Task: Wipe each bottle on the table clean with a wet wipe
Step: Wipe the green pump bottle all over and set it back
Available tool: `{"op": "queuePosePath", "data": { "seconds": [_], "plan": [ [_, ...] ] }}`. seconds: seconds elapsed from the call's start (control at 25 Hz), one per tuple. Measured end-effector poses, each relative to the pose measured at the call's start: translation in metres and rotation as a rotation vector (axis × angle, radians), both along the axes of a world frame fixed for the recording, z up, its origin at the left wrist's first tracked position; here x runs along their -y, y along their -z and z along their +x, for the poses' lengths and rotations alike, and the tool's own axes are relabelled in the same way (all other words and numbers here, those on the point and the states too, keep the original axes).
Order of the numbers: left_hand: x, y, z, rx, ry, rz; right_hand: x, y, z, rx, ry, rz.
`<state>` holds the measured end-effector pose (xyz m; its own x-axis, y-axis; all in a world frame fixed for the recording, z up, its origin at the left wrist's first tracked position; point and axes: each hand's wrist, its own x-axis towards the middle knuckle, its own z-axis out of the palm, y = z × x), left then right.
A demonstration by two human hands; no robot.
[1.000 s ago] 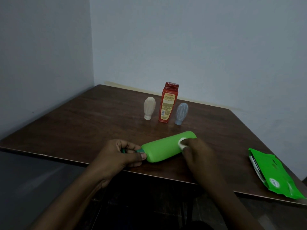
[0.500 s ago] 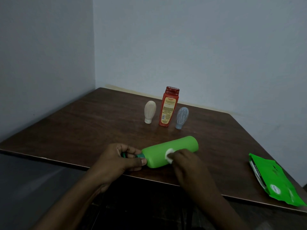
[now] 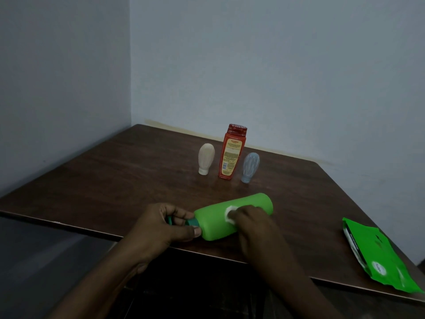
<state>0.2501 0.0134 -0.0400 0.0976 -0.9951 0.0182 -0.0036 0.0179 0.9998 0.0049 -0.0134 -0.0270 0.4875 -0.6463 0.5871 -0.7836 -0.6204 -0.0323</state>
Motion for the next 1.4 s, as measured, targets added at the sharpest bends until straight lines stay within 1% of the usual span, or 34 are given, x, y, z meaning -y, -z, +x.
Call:
{"op": "queuePosePath", "data": {
  "seconds": [0.04, 0.12, 0.16, 0.2, 0.24, 0.32, 0.36, 0.4, 0.48, 0.52, 0.64, 0.68, 0.8, 0.88, 0.96, 1.08, 1.28, 1.36, 1.4],
  "plan": [
    [0.0, -0.001, 0.0, -0.003, -0.006, -0.002, 0.018, -0.002, -0.011, 0.033, 0.077, 0.018],
    [0.0, -0.001, -0.002, -0.001, -0.016, -0.01, 0.051, -0.011, -0.034, 0.109, 0.299, 0.053],
    [-0.001, -0.001, -0.003, 0.001, -0.016, -0.015, 0.059, -0.015, -0.039, 0.112, 0.372, 0.061],
    [-0.002, -0.001, -0.003, 0.0, -0.016, -0.02, 0.058, -0.02, -0.035, 0.126, 0.391, 0.071],
    [-0.002, -0.002, -0.003, -0.003, -0.017, -0.023, 0.051, -0.021, -0.026, 0.145, 0.378, 0.051],
    [-0.003, -0.004, -0.003, -0.003, -0.014, -0.019, 0.026, -0.023, 0.001, 0.304, 0.28, 0.02],
    [-0.003, -0.005, -0.002, 0.001, -0.009, -0.017, 0.008, -0.021, 0.015, 0.316, 0.19, 0.072],
    [-0.004, -0.005, -0.002, 0.008, -0.005, -0.017, -0.012, -0.017, 0.028, 0.248, 0.087, 0.102],
    [-0.006, -0.005, -0.002, 0.019, -0.002, -0.024, -0.026, -0.003, 0.031, 0.014, -0.081, 0.057],
    [-0.006, -0.005, -0.002, 0.019, -0.005, -0.025, -0.019, -0.002, 0.022, 0.006, -0.091, 0.05],
    [-0.005, -0.006, -0.004, 0.01, -0.023, -0.014, 0.022, -0.011, -0.011, 0.153, 0.126, 0.131],
    [-0.004, -0.006, -0.005, 0.009, -0.025, -0.015, 0.036, -0.015, -0.024, 0.169, 0.219, 0.135],
    [-0.004, -0.006, -0.006, 0.006, -0.026, -0.029, 0.054, -0.032, -0.04, 0.115, 0.393, 0.268],
    [-0.005, -0.007, -0.006, 0.034, -0.026, -0.044, 0.058, -0.039, -0.032, 0.071, 0.41, 0.283],
    [-0.006, -0.007, -0.008, 0.066, -0.022, -0.058, 0.061, -0.043, -0.021, 0.036, 0.358, 0.243],
    [-0.01, -0.007, -0.012, 0.057, -0.024, -0.071, 0.066, -0.042, -0.012, -0.012, 0.291, 0.23],
    [-0.01, -0.006, -0.014, 0.094, -0.041, -0.106, 0.079, -0.04, -0.032, 0.123, 0.391, 0.245],
    [-0.009, -0.005, -0.015, 0.095, -0.039, -0.109, 0.071, -0.04, -0.024, 0.1, 0.38, 0.217],
    [-0.009, -0.005, -0.015, 0.095, -0.036, -0.111, 0.065, -0.039, -0.016, 0.086, 0.339, 0.209]
  ]
}}
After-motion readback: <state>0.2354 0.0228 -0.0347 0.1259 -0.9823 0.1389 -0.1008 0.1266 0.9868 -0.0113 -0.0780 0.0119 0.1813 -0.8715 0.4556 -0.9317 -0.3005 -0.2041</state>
